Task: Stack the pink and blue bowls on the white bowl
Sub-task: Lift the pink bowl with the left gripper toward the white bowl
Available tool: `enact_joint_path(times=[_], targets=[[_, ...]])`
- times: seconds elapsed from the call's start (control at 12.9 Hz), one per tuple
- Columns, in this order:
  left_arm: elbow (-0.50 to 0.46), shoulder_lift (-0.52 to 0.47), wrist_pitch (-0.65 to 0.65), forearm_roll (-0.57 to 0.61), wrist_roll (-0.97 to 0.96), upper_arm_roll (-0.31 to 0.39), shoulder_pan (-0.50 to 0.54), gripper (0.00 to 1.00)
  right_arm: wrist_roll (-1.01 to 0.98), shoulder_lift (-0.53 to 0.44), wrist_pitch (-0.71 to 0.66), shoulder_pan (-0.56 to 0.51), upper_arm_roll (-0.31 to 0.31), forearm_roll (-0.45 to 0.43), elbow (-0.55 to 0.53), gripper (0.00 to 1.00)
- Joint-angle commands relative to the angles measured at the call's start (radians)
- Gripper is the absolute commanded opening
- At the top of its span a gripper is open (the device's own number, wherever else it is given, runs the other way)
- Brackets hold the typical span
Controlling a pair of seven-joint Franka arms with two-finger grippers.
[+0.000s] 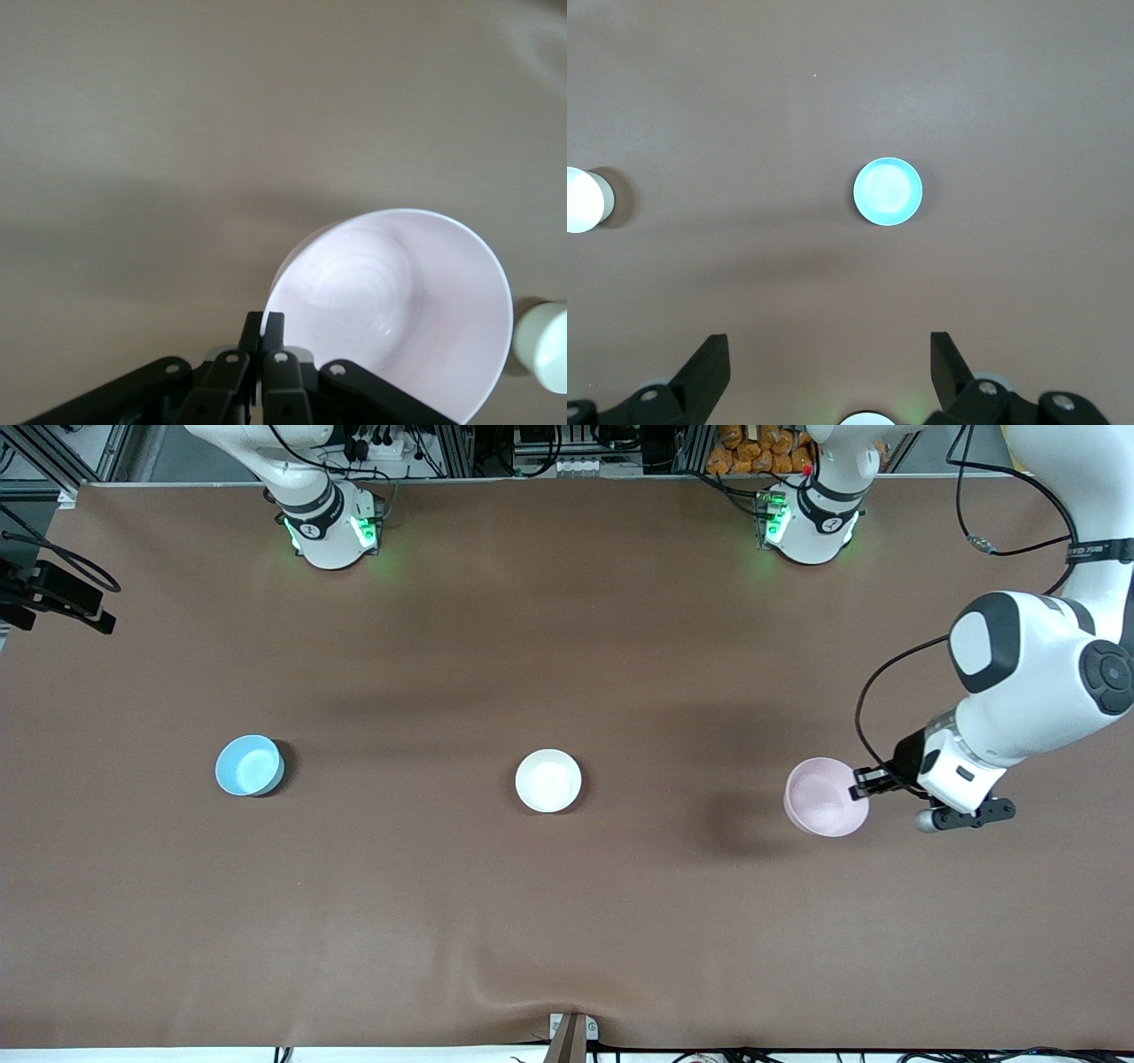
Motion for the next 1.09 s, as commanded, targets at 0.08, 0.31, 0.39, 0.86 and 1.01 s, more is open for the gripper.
enact_joint_path(times=[0.08,0.31,0.39,0.86,1.01], targets=[[0.036,-0.001,-0.026,-0.016,-0.137,-0.095,-0.006,0.0,-0.005,0.002,-0.011,-0.02,0.009,0.013,0.009,1.0],[0.064,0.025,-0.026,-0.017,-0.275,-0.159,-0.057,0.0,-0.003,0.002,-0.011,-0.02,0.009,0.013,0.009,1.0],[0.081,0.052,-0.026,-0.017,-0.311,-0.159,-0.102,0.0,-0.003,0.002,-0.011,-0.023,0.009,0.013,0.009,1.0],[0.229,0.236,-0.016,-0.006,-0.578,-0.151,-0.34,0.0,-0.002,0.009,-0.011,-0.032,0.009,0.013,0.007,1.0],[0.291,0.305,-0.011,0.007,-0.632,-0.137,-0.387,0.0,-0.002,0.011,-0.011,-0.038,0.009,0.013,0.007,1.0]])
